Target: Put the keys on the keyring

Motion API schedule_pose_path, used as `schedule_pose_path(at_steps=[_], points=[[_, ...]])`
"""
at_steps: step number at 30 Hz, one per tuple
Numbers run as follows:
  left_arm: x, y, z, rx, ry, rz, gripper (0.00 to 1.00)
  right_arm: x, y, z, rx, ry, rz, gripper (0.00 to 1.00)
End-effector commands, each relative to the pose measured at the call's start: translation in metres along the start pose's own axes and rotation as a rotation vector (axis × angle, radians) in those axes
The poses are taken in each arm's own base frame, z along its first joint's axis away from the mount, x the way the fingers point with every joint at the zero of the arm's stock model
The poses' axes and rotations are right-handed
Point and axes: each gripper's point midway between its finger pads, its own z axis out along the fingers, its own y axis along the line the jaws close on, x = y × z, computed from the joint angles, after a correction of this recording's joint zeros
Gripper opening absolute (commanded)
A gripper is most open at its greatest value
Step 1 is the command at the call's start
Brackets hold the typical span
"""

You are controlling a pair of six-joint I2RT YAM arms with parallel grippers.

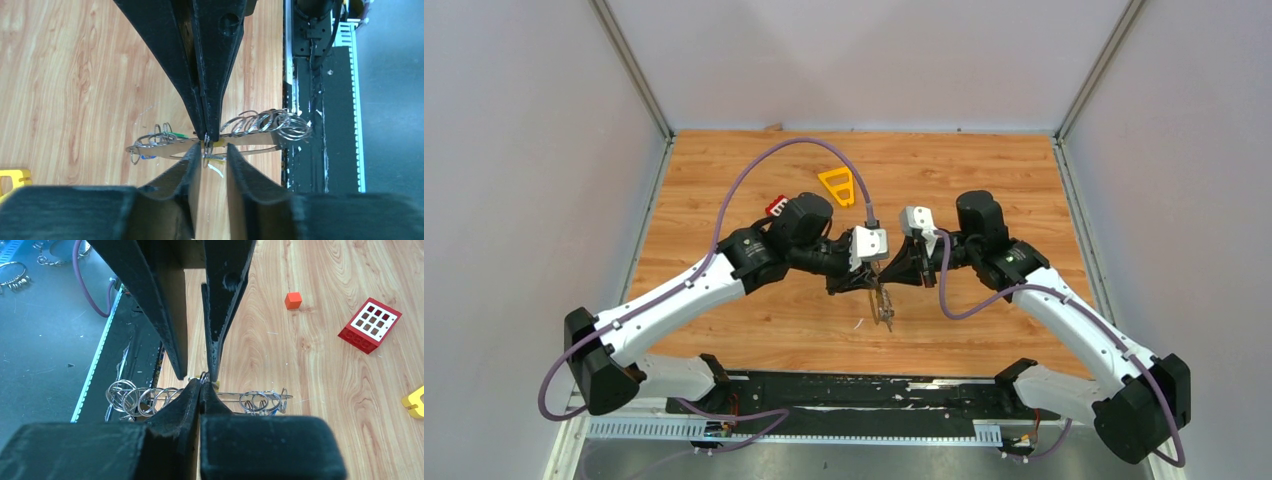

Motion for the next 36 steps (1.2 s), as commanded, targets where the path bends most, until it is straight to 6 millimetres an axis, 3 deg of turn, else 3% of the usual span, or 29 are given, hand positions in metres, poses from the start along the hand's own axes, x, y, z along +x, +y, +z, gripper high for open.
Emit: schedule_pose_path(at_steps=[1, 7, 17, 27, 36], points=[[-0.030, -0.002, -0.018, -0.022, -0.116, 0.113, 0.38, -0.024, -0.001, -0.005, 0.015, -0.041, -0.090, 0.00], [-0.040, 0.007, -0.035, -0.040, -0.171, 0.167, 0.56, -0.040, -0.002, -0.012, 0.019, -0.071, -0.093, 0.00], [-0.043, 0.020, -0.039, -0.031, -0.242, 0.226, 0.55, -0.064, 0.001, -0.019, 0.008, -0.129, -0.103, 0.00], [-0.042, 0.015, -0.025, 0.059, -0.273, 0.235, 0.42, -0.065, 0.007, -0.021, -0.002, -0.147, -0.107, 0.00], [-0.036, 0.009, -0.018, 0.107, -0.279, 0.206, 0.11, -0.066, 0.006, -0.021, -0.004, -0.156, -0.098, 0.00]])
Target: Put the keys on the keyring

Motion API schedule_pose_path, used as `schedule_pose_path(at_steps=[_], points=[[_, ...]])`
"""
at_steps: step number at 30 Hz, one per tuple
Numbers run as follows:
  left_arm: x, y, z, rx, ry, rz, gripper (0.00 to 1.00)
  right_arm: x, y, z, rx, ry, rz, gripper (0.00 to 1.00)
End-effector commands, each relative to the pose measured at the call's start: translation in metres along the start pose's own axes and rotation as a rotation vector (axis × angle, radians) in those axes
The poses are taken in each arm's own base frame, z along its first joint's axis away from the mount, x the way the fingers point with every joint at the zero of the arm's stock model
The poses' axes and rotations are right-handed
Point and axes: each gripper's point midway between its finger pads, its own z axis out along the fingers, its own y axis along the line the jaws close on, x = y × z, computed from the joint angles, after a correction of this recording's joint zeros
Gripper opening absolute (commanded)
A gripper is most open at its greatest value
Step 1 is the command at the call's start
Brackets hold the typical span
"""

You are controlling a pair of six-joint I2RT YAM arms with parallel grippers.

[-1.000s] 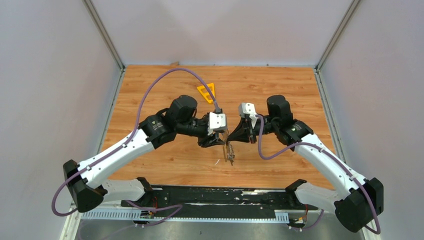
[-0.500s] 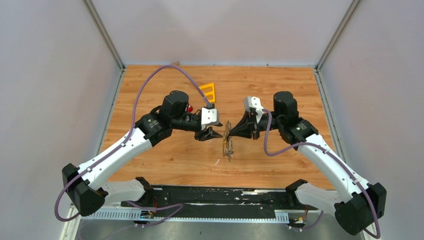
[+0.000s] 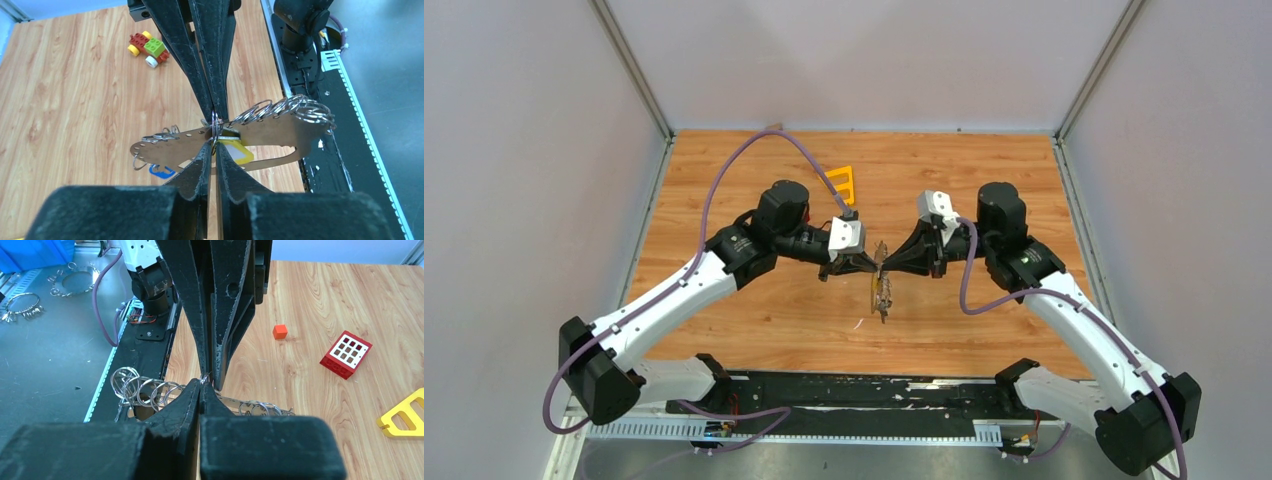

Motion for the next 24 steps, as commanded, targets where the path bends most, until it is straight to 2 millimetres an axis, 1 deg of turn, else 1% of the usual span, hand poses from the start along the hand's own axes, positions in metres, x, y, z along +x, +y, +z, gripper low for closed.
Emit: schedule_pose_path(at_steps=[1, 14, 24], points=[[-0.0085, -0.0012, 0.0016, 0.022, -0.044, 0.026, 0.10, -0.0194, 0.0035, -0.0017, -0.025, -0.050, -0.066, 0.00], [-0.0100, -0.0037, 0.0034, 0.022, -0.077, -0.008, 0.00, -0.0195, -0.0031, 0.0037, -0.024, -0.110, -0.034, 0.00], [-0.0023, -0.0037, 0.0013, 0.014, -0.044, 0.015, 0.00, -0.0220, -0.0021, 0.0031, -0.025, -0.117, -0.033, 0.00]])
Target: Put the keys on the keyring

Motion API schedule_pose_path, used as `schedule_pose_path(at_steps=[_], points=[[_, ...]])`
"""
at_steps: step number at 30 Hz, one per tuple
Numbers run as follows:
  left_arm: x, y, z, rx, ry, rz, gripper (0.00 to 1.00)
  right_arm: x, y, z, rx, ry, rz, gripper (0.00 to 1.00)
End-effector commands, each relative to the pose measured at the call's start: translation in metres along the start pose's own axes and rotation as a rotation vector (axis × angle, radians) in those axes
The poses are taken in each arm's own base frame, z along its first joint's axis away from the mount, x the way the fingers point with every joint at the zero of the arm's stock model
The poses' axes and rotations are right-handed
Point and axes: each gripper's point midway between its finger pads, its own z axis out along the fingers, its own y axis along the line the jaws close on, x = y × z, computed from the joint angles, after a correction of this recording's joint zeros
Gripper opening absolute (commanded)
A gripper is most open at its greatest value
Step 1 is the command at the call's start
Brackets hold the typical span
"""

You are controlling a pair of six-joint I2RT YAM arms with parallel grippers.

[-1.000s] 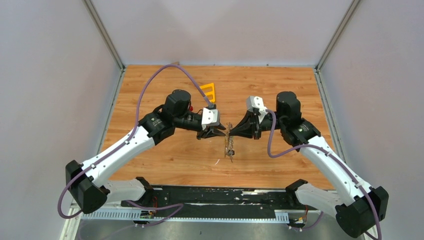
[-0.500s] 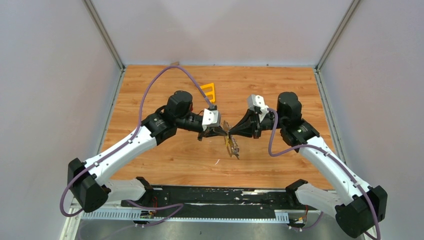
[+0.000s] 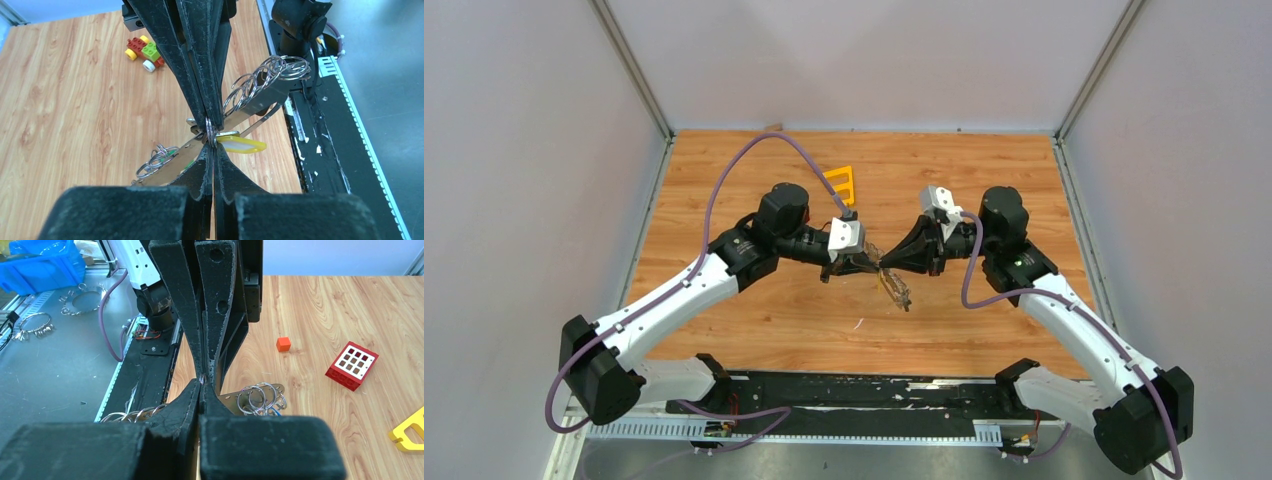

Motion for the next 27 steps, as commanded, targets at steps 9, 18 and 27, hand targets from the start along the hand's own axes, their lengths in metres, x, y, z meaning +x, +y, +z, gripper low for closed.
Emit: schedule_pose_path(at_steps=[9, 18, 27], points=[[-0.002, 0.004, -0.001, 0.000, 0.026, 0.016, 0.06, -0.015, 0.002, 0.000, -0.022, -0.041, -0.069, 0.00], [-0.008, 0.009, -0.006, -0.026, 0.044, 0.034, 0.37, -0.012, 0.002, 0.000, -0.018, -0.033, -0.072, 0.00], [-0.016, 0.010, -0.022, -0.068, 0.083, 0.135, 0.49, -0.009, 0.002, 0.000, -0.027, -0.022, -0.071, 0.00]])
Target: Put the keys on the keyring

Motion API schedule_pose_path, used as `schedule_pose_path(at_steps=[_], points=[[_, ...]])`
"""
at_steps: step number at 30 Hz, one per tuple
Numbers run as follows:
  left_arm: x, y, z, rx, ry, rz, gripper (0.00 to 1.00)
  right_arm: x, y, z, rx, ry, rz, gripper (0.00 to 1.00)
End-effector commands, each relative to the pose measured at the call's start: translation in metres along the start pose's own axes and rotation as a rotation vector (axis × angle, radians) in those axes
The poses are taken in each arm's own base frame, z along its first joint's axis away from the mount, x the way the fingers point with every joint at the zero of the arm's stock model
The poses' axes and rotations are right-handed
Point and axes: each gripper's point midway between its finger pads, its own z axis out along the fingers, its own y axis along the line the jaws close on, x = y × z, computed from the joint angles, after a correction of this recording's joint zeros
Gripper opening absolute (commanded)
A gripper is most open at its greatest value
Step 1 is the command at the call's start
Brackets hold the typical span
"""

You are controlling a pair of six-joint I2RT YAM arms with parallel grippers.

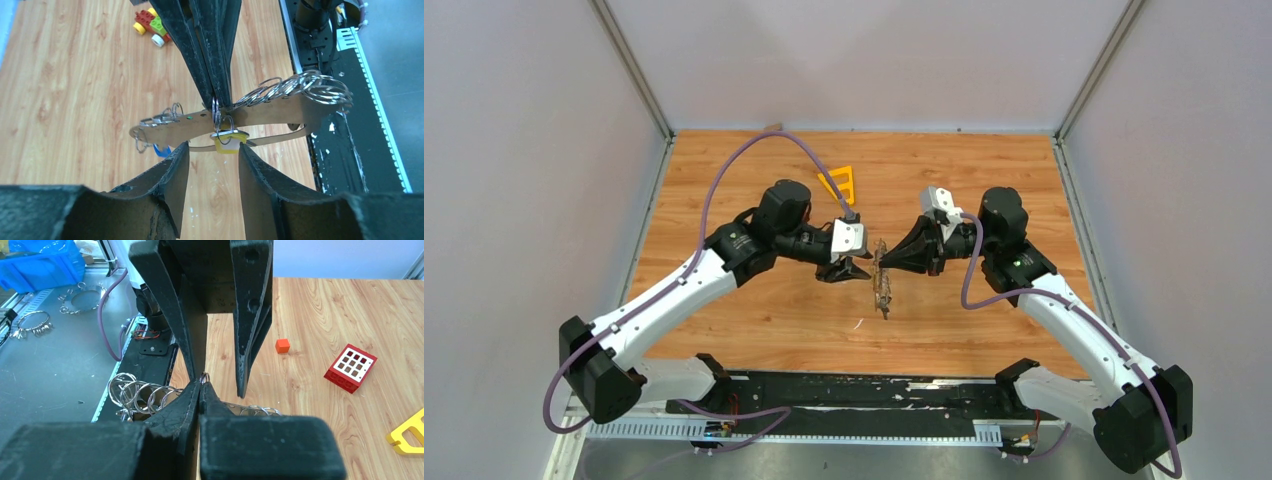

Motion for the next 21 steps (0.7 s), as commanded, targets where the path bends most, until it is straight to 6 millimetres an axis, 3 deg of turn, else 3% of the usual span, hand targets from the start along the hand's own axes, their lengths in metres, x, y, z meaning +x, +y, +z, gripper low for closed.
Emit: schedule_pose_path(at_steps=[1, 11, 21], points=[[-0.029, 0.006, -0.017, -0.043, -0.031, 0.120, 0.49, -0.010, 0.002, -0.001, -0.024, -0.015, -0.055, 0.00], [-0.042, -0.003, -0.009, 0.039, -0.111, 0.132, 0.50, -0.009, 0.004, 0.000, -0.038, -0.015, -0.048, 0.00], [-0.041, -0.007, -0.004, 0.065, -0.140, 0.099, 0.39, -0.008, 0.002, 0.000, -0.034, -0.013, -0.041, 0.00]])
